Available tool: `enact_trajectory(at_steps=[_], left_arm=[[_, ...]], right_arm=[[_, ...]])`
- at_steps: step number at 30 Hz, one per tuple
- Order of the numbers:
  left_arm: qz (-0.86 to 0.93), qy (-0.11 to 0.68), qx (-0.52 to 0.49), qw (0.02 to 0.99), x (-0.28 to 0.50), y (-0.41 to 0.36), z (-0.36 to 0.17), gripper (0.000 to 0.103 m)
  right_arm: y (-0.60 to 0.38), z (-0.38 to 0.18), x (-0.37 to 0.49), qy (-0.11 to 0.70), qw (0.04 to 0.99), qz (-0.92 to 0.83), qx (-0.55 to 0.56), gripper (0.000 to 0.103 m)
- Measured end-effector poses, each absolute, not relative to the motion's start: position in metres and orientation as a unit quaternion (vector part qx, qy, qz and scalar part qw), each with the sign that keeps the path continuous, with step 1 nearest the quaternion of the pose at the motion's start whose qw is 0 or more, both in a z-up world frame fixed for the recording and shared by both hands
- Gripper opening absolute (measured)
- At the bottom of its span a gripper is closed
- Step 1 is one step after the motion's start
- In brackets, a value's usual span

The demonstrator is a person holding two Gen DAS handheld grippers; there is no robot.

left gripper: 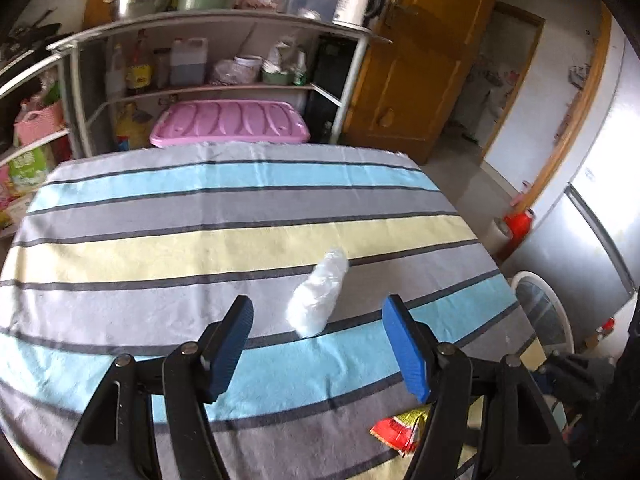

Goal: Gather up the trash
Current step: 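Grasp the clear plastic bag with the left gripper while the right grasps the yellow-red wrapper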

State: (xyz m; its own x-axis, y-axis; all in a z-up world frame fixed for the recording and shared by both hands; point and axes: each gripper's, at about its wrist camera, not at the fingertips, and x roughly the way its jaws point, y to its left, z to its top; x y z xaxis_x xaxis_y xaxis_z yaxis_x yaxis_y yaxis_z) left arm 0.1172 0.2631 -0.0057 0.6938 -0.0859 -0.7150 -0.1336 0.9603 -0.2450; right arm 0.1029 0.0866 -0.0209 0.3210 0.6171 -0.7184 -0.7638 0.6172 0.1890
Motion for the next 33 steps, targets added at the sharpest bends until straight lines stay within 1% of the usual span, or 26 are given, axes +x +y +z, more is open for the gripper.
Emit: enact_trajectory(at_steps=[11, 18, 24, 27, 29, 30, 31, 32, 33], left_arm=[[0.015, 0.430, -0.138, 0.892, 0.152, 0.267, -0.032, 0.070], [0.017, 0.433, -0.128, 0.892, 0.156, 0.267, -0.036, 0.068], [0.034, 0.437, -0.085, 0.895, 0.158, 0.259, -0.036, 0.057], [0.037, 0.438, -0.080, 0.895, 0.159, 0.260, -0.035, 0.048], [0.041, 0.438, -0.069, 0.895, 0.159, 0.259, -0.036, 0.037], [0.042, 0.438, -0.065, 0.895, 0.160, 0.259, -0.036, 0.035], [0.041, 0.438, -0.065, 0.896, 0.160, 0.259, -0.036, 0.030], [0.039, 0.438, -0.068, 0.896, 0.160, 0.259, -0.036, 0.030], [0.038, 0.437, -0.071, 0.896, 0.160, 0.260, -0.035, 0.030]], right_arm=[[0.107, -0.038, 0.100, 0.407, 0.779, 0.462, -0.115, 0.048], [0.113, -0.045, 0.099, 0.414, 0.773, 0.461, -0.136, 0.048], [0.114, -0.048, 0.098, 0.413, 0.777, 0.451, -0.153, 0.048], [0.113, -0.048, 0.097, 0.413, 0.777, 0.451, -0.150, 0.048], [0.112, -0.049, 0.097, 0.414, 0.777, 0.451, -0.147, 0.048], [0.112, -0.049, 0.097, 0.414, 0.777, 0.451, -0.146, 0.048], [0.111, -0.048, 0.097, 0.414, 0.777, 0.451, -0.145, 0.047], [0.112, -0.048, 0.097, 0.414, 0.778, 0.449, -0.144, 0.046], [0.113, -0.048, 0.098, 0.413, 0.780, 0.447, -0.145, 0.042]])
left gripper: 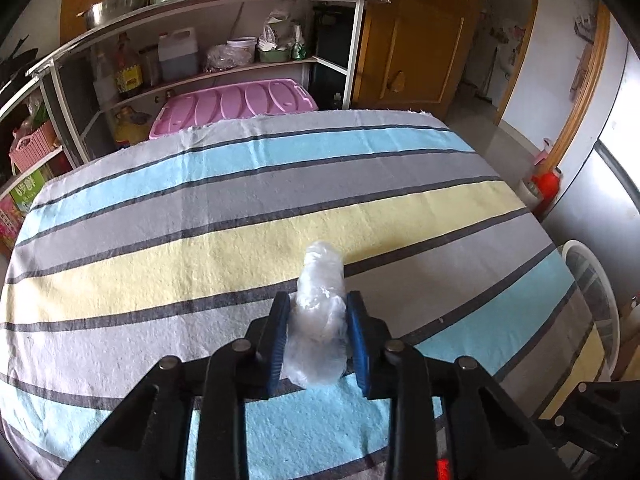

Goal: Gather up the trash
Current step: 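Grasp the clear plastic bag with the left gripper while the right grasps the yellow-red wrapper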

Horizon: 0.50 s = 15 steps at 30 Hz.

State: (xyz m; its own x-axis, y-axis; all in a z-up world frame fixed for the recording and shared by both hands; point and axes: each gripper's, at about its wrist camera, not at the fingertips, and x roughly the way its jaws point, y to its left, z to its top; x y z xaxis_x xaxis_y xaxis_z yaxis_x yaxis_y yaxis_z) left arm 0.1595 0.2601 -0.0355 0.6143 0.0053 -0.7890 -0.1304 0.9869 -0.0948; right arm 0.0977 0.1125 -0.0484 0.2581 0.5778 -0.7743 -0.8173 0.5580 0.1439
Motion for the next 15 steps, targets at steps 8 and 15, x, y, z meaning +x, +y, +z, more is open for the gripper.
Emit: enact_trajectory(at_steps=[8, 15], left_arm=[[0.037, 0.437, -0.077, 0.896, 0.155, 0.261, -0.035, 0.029], [0.040, 0.426, -0.082, 0.900, 0.140, 0.261, -0.026, 0.029]], right_arm=[[0.113, -0.048, 0.098, 0.407, 0.784, 0.444, -0.150, 0.040], [0.109, -0.046, 0.097, 0.403, 0.789, 0.441, -0.143, 0.038]])
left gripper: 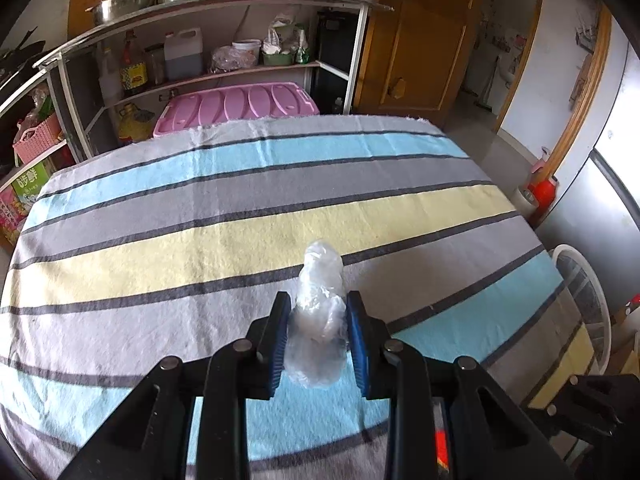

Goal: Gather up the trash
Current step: 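Grasp the clear plastic bag with the left gripper while the right grasps the yellow-red wrapper, then lift the clear bag and yellow-red wrapper and carry both over the bin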

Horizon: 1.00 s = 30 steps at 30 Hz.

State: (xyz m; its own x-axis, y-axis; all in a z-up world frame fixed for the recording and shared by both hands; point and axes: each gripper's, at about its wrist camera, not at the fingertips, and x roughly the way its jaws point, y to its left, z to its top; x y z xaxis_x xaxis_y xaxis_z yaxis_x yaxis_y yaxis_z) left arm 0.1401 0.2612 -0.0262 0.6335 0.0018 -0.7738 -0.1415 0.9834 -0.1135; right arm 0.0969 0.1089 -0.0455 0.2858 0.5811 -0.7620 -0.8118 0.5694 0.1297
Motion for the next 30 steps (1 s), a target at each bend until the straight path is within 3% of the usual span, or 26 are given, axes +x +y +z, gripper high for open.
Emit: enact_trajectory(at_steps=[30], left_arm=[[0.057, 0.364, -0.092, 0.925, 0.003, 0.203, 0.014, 0.029]], right_arm=[[0.057, -0.008, 0.062, 0.364, 0.837, 0.404, -0.067, 0.038]])
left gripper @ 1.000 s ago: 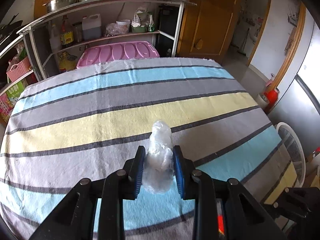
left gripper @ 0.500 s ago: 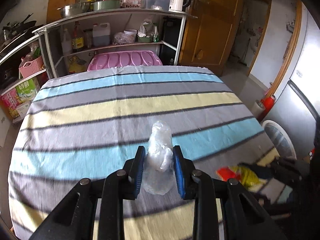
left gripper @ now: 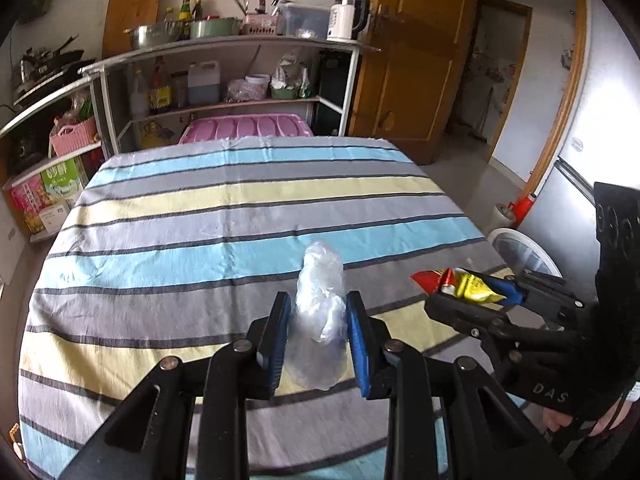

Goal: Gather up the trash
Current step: 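Lift the clear bag and yellow-red wrapper and carry both over the bin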

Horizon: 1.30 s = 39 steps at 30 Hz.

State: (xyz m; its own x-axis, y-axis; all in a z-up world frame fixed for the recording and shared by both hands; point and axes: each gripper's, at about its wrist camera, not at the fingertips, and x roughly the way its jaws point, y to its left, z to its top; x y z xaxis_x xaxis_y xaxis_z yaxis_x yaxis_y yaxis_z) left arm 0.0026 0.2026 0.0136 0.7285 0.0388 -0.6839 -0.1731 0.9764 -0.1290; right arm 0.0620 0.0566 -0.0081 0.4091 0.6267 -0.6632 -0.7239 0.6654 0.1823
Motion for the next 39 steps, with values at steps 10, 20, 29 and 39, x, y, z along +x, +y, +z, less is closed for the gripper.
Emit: enact_trajectory(at_steps=[10, 20, 29, 39], left_arm=[[0.041, 0.354, -0.072, 0.932, 0.003, 0.167, 0.024, 0.029], [-0.002, 0.347, -0.045, 0.937, 0.028, 0.116, 0.031, 0.029], [-0.056, 0.347, -0.004, 0.936, 0.059, 0.053, 0.034, 0.030], [-0.116, 0.361, 0.024, 0.925, 0.091, -0.016, 0.029, 0.030]], right_arm=[[0.015, 0.004, 0.060, 0.353, 0.863, 0.359, -0.031, 0.038], [-0.044, 0.016, 0.065, 0.340, 0.891, 0.300, -0.010, 0.038], [-0.108, 0.022, 0.074, 0.334, 0.913, 0.233, 0.019, 0.038], [-0.178, 0.017, 0.093, 0.342, 0.925, 0.161, 0.044, 0.038]])
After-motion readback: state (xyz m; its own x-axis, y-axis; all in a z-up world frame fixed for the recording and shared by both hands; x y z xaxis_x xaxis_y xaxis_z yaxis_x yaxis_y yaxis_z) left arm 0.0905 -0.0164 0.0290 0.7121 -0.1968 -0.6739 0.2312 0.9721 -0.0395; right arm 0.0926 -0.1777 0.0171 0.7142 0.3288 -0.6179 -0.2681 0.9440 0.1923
